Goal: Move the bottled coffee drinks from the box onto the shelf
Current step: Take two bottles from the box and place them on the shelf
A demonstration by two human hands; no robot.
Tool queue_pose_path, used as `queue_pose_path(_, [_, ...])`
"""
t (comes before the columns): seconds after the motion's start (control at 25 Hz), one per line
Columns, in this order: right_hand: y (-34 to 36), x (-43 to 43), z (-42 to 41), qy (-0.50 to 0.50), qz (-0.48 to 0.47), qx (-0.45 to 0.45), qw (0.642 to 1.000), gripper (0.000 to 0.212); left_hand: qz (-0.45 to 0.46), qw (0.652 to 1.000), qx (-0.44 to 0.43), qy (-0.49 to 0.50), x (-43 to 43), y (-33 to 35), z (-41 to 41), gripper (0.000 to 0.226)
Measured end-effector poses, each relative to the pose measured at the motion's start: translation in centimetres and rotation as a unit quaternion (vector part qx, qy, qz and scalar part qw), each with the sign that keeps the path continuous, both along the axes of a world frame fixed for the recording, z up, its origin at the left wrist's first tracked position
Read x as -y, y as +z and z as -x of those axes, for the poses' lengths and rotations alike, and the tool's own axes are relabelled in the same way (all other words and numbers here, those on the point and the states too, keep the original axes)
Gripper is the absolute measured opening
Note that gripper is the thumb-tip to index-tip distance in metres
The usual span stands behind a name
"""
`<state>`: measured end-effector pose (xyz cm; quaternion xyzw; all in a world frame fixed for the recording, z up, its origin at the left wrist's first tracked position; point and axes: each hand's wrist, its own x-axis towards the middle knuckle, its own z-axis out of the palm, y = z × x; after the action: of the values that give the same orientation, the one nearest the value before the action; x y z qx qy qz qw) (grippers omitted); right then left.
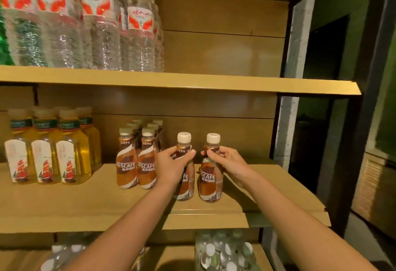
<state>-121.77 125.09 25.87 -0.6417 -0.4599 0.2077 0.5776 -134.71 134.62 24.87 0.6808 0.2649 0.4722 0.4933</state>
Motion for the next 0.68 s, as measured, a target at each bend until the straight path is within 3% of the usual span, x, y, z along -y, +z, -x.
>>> queue_pose_path(0.24, [-0.5, -1.3, -1.3, 0.046, 0.02, 0.0, 0.999, 0.026, -0.057, 0.992, -0.004, 0.111, -0.6, -0.9, -2.1, 0.038])
queue_pose_path(0.4, [-2.2, -0.2, -0.5, 0.011, 0.04, 0.022, 0.999, 0.066, -0.02, 0.998, -0.052, 0.02, -1.4, -1.8, -1.4, 0.059])
queue_pose_path(0.52, [-5.2, 0.9, 0.6, -0.105, 0.106, 0.144, 0.978, 0.075, -0.053, 0.978, -0.196, -0.057, -2.1, -3.6, 1.2, 0.077])
queue_pose_path(0.68, [-7.8, 0.2, 1.3, -0.218, 0.194, 0.289, 0.912, 0.054, -0.214, 0.913, -0.345, -0.022, -2.5, -6.2, 2.1, 0.056])
